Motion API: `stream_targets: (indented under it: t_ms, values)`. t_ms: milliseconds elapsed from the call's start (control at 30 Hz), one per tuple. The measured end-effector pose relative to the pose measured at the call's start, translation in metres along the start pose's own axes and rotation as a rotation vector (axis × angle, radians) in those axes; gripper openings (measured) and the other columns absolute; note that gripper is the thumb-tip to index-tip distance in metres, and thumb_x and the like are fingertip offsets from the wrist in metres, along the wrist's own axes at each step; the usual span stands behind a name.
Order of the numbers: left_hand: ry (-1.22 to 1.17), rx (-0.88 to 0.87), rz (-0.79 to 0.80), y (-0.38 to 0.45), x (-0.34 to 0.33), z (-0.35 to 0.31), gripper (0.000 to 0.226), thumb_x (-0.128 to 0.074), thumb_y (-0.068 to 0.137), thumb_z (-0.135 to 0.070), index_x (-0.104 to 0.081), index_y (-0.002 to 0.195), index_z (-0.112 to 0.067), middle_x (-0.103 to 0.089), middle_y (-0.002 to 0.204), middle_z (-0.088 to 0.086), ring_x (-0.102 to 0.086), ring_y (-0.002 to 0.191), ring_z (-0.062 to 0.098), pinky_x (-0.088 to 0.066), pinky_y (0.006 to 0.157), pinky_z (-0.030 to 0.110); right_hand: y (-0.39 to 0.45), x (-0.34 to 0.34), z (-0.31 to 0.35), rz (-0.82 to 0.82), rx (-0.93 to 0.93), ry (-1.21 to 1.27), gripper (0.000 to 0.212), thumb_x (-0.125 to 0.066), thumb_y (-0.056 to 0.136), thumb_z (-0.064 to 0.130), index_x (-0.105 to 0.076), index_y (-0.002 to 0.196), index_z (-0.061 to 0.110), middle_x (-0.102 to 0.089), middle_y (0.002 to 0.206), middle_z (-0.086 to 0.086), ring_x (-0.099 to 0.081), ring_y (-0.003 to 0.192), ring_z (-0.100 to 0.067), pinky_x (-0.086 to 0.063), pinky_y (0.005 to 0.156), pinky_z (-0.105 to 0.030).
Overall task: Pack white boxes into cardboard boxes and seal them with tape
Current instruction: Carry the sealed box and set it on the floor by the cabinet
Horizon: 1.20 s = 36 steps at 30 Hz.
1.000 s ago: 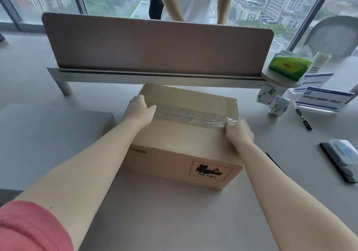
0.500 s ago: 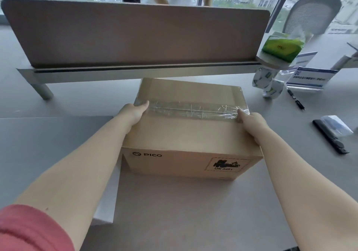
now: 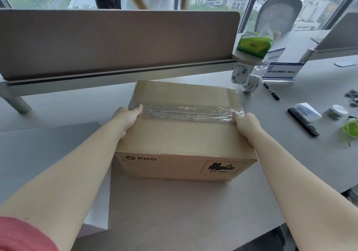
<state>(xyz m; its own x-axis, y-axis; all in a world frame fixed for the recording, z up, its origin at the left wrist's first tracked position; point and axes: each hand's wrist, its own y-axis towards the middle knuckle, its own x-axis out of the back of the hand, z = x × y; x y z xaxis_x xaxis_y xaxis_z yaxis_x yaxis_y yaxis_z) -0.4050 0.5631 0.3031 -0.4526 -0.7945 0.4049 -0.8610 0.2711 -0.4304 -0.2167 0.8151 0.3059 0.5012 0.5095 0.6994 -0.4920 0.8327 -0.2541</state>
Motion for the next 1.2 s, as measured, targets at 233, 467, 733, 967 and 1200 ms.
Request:
stream_targets:
  t_ms: [233,467,733,967,1200]
  values:
    - [0.042,-0.126,0.099,-0.04,-0.044,-0.027,0.058,-0.051,0.09,-0.047,-0.052,0.125,-0.001,-0.055,0.129,0.018,-0.052,0.117,0.036,-0.041,0.104,0.044,-0.043,0.066,-0.042,-0.12,-0.038,0.039,0.04,-0.043,0.094,0.034,-0.045,0.06,0.013,-0.049,0.086,-0.01,-0.044,0.083,-0.024,-0.032,0.075,-0.027]
    - [0.096,-0.237,0.197,-0.105,-0.11,-0.033,0.06,-0.053,0.09,-0.042,-0.048,0.126,0.006,-0.053,0.129,0.02,-0.051,0.116,0.036,-0.04,0.098,0.039,-0.114,0.122,-0.12,-0.277,-0.176,0.178,0.038,-0.049,0.092,0.032,-0.046,0.06,0.012,-0.048,0.07,-0.007,-0.047,0.078,-0.024,-0.034,0.072,-0.028]
    - [0.213,-0.354,0.35,-0.183,-0.181,-0.042,0.056,-0.052,0.091,-0.041,-0.051,0.122,0.006,-0.052,0.13,0.022,-0.048,0.12,0.036,-0.038,0.098,0.036,-0.197,0.181,-0.195,-0.553,-0.362,0.202,0.048,-0.053,0.088,0.043,-0.062,0.108,0.001,-0.063,0.115,-0.013,-0.056,0.109,-0.032,-0.038,0.083,-0.031]
    - [0.333,-0.498,0.562,-0.236,-0.237,-0.05,0.059,-0.051,0.09,-0.045,-0.052,0.121,0.005,-0.055,0.127,0.02,-0.05,0.117,0.036,-0.04,0.094,0.036,-0.28,0.202,-0.242,-0.795,-0.514,0.293,0.036,-0.055,0.087,0.04,-0.063,0.075,0.008,-0.065,0.095,-0.01,-0.06,0.1,-0.032,-0.041,0.082,-0.032]
    - [0.439,-0.68,0.833,-0.318,-0.294,-0.056,0.057,-0.05,0.091,-0.045,-0.057,0.111,0.007,-0.059,0.119,0.024,-0.05,0.09,0.03,-0.033,0.076,0.03,-0.385,0.217,-0.285,-1.022,-0.732,0.336,0.041,-0.049,0.091,0.043,-0.058,0.098,0.003,-0.057,0.098,-0.011,-0.057,0.101,-0.032,-0.044,0.085,-0.037]
